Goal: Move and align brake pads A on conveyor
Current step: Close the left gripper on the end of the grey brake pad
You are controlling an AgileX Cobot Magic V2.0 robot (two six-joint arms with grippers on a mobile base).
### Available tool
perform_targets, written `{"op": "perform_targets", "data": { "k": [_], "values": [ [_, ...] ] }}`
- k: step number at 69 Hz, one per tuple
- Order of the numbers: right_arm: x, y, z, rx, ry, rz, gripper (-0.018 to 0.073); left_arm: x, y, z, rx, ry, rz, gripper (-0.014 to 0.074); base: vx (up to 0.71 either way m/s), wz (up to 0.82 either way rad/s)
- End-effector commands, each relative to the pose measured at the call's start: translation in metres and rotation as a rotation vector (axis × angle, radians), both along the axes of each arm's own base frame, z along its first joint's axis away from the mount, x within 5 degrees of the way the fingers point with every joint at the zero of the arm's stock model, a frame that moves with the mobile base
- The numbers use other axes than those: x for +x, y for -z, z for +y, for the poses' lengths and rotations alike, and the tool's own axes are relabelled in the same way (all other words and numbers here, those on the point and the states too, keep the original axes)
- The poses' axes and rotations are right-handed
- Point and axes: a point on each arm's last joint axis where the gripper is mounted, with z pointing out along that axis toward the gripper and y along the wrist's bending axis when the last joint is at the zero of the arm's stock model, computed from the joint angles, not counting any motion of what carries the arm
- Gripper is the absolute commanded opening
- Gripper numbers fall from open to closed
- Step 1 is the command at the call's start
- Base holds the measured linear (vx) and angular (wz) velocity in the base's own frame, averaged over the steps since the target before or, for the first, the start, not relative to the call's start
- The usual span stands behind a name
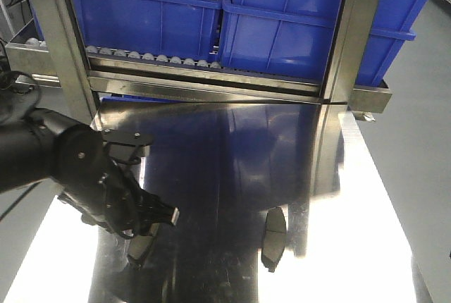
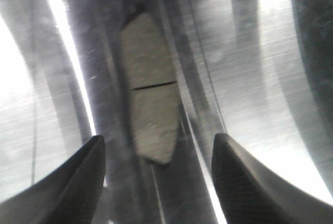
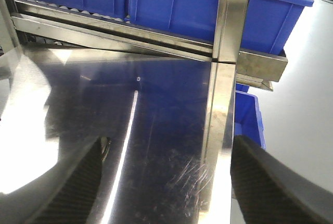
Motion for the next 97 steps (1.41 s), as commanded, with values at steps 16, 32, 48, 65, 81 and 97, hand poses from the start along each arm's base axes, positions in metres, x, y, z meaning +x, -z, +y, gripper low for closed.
{"op": "perform_targets", "data": {
  "k": [16, 32, 48, 65, 81, 97],
  "values": [
    [0.002, -0.014, 0.000, 0.000, 0.002, -0.087, 0.0505, 0.016, -0.001, -0.019, -0.031, -0.032, -0.021, 0.0431, 0.00, 0.00],
    [0.002, -0.014, 0.000, 0.000, 0.002, -0.087, 0.0505, 0.023, 0.008, -0.022, -0.022, -0.082, -0.018, 0.0433, 0.00, 0.00],
    [0.002, -0.015, 0.000, 0.000, 0.002, -0.088, 0.0505, 0.028, 0.015, -0.020, 0.017, -0.089, -0.035, 0.0482, 0.00, 0.00],
    [0.002, -0.015, 0.000, 0.000, 0.002, -0.088, 0.0505, 0.031, 0.022, -0.020, 0.018, -0.117, -0.022, 0.0510, 0.00, 0.00],
    [0.002, -0.015, 0.000, 0.000, 0.002, -0.088, 0.0505, 0.033, 0.034, -0.021, 0.036, -0.118, 0.005, 0.0510, 0.00, 0.00],
    [0.002, -0.015, 0.000, 0.000, 0.002, -0.088, 0.0505, 0.036, 0.039, -0.016, 0.044, -0.138, 0.022, 0.0465, 0.00, 0.00]
  ]
}}
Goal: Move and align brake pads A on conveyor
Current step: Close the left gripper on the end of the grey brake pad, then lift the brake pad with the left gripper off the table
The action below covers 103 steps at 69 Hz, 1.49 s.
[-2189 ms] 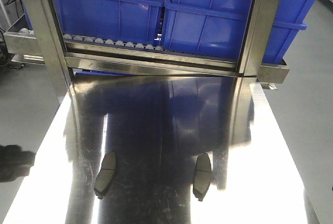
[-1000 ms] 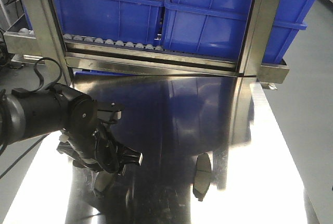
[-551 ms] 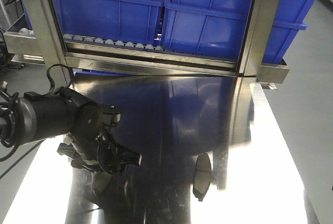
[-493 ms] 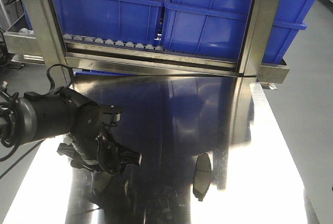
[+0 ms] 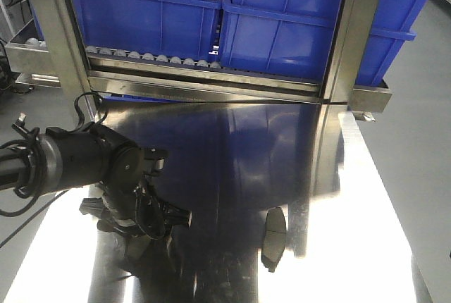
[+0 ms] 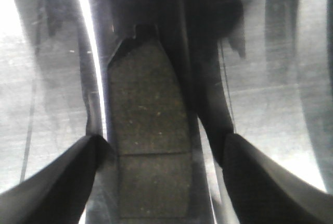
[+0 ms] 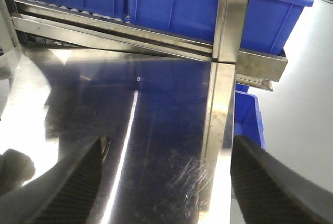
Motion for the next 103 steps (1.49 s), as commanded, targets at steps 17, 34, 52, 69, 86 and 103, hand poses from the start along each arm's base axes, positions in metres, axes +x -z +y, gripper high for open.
{"op": "perform_targets", "data": {
  "k": [17, 34, 52, 69, 86, 103],
  "values": [
    [0.002, -0.015, 0.000, 0.000, 0.002, -0.088, 0.0505, 0.008, -0.017, -0.001, -0.042, -0.002, -0.098, 0.0116, 0.00, 0.00],
    [0.002, -0.014, 0.000, 0.000, 0.002, -0.087, 0.0505, 0.003, -0.031, 0.002, -0.043, 0.009, -0.112, -0.0007, 0.00, 0.00],
    [0.002, -0.014, 0.000, 0.000, 0.002, -0.087, 0.0505, -0.016, -0.092, 0.018, -0.051, 0.029, -0.234, -0.0007, 0.00, 0.00],
    [0.002, -0.014, 0.000, 0.000, 0.002, -0.087, 0.0505, -0.051, -0.138, 0.040, -0.100, 0.006, -0.354, -0.0007, 0.00, 0.00],
    [0.002, -0.014, 0.000, 0.000, 0.002, -0.087, 0.0505, -0.111, -0.150, 0.077, -0.159, -0.012, -0.527, -0.0006, 0.00, 0.00],
    [0.002, -0.014, 0.000, 0.000, 0.002, -0.087, 0.0505, -0.178, -0.158, 0.115, -0.250, -0.021, -0.678, -0.0006, 0.00, 0.00]
  ]
}}
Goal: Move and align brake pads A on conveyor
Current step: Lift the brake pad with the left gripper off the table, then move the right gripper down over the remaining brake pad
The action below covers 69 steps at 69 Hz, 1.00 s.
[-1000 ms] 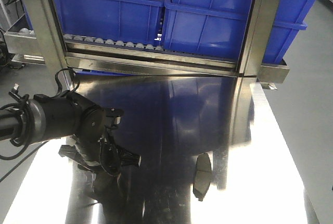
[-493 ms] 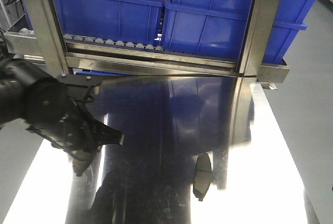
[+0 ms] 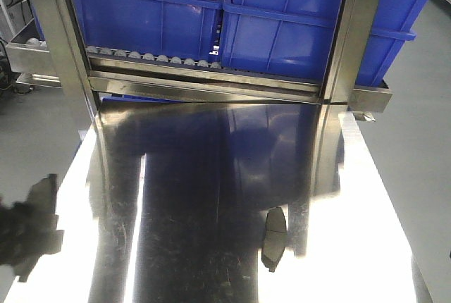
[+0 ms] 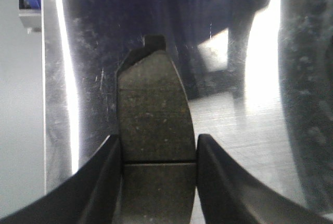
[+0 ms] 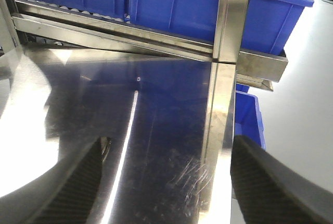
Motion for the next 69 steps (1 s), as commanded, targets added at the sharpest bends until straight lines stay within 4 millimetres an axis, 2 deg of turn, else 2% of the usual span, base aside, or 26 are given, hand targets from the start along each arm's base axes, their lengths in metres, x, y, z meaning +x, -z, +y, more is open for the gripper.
{"op": "perform_targets", "data": {
  "k": [1, 14, 28, 40, 69],
  "values": [
    [0.002, -0.014, 0.000, 0.000, 0.002, -0.087, 0.0505, -0.021, -0.018, 0.012, -0.086, 0.006, -0.163, -0.0006, 0.00, 0.00],
    [0.002, -0.014, 0.000, 0.000, 0.002, -0.087, 0.0505, -0.070, -0.010, 0.040, -0.145, 0.017, -0.303, -0.0006, 0.00, 0.00],
    [0.002, -0.014, 0.000, 0.000, 0.002, -0.087, 0.0505, -0.102, -0.002, 0.056, -0.143, 0.091, -0.432, -0.0006, 0.00, 0.00],
    [0.002, -0.014, 0.000, 0.000, 0.002, -0.087, 0.0505, -0.111, -0.006, 0.061, -0.141, 0.115, -0.512, -0.0006, 0.00, 0.00],
    [0.002, -0.015, 0.000, 0.000, 0.002, -0.088, 0.0505, -0.111, -0.005, 0.062, -0.138, 0.115, -0.505, -0.0006, 0.00, 0.00]
  ]
}}
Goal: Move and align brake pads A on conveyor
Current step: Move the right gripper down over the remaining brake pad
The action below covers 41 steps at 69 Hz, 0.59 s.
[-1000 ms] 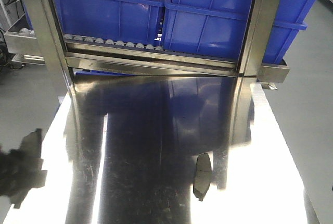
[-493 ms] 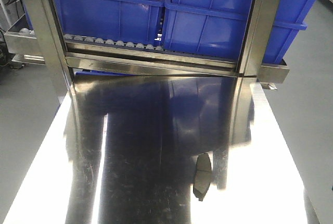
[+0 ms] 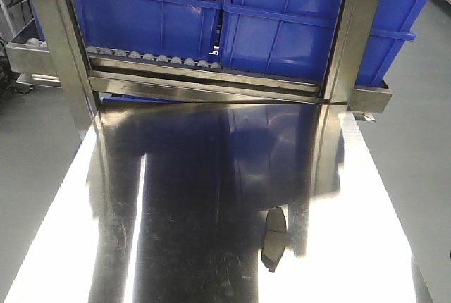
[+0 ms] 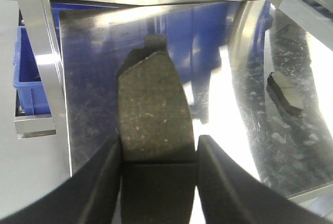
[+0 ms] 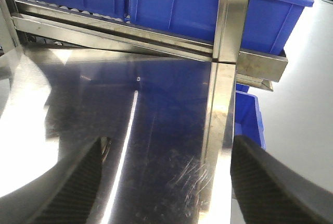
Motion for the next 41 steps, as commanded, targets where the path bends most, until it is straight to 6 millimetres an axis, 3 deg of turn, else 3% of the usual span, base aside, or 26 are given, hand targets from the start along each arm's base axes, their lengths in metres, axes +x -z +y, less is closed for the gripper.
{"op": "perform_targets", "data": {
  "k": [1, 32, 41],
  "values": [
    [0.002, -0.015, 0.000, 0.000, 0.002, -0.088, 0.0505, 0.002, -0.015, -0.002, -0.039, 0.009, -0.099, -0.0006, 0.00, 0.00],
    [0.004, -0.016, 0.001, 0.020, 0.003, -0.076, 0.0505, 0.002, -0.015, -0.002, -0.039, 0.009, -0.099, -0.0006, 0.00, 0.00],
    [0.027, -0.022, 0.005, 0.058, 0.024, 0.080, 0.0505, 0.002, -0.015, -0.002, -0.039, 0.009, -0.099, -0.0006, 0.00, 0.00]
  ]
}}
